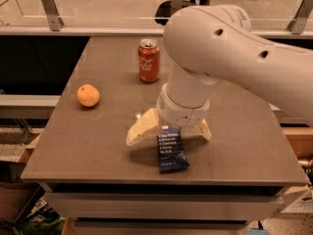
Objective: Pick rxbar blueberry
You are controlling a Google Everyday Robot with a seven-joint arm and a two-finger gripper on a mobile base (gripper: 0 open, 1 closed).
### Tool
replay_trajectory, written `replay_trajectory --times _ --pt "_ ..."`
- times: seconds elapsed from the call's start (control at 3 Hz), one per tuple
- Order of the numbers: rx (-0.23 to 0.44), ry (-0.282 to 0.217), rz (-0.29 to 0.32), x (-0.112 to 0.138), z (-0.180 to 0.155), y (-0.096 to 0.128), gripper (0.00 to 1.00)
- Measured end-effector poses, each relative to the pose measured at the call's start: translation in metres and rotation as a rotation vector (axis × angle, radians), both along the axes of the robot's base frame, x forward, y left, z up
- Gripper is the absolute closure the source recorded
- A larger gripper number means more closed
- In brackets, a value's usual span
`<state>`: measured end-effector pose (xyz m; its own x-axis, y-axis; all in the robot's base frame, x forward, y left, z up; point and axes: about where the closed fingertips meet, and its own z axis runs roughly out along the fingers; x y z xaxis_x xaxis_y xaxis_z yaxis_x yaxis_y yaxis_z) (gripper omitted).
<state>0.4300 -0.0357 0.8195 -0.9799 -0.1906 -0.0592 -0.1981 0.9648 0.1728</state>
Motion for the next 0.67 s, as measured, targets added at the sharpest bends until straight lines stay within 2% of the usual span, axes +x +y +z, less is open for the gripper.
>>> replay_trajectory --times 0.33,0.67 --pt "-0.044 0.063 -0.051 -0.0019 -0.0072 0.0008 0.0" --pt "-0.066 0.098 -0.085 -0.004 -0.0111 0.0029 0.0"
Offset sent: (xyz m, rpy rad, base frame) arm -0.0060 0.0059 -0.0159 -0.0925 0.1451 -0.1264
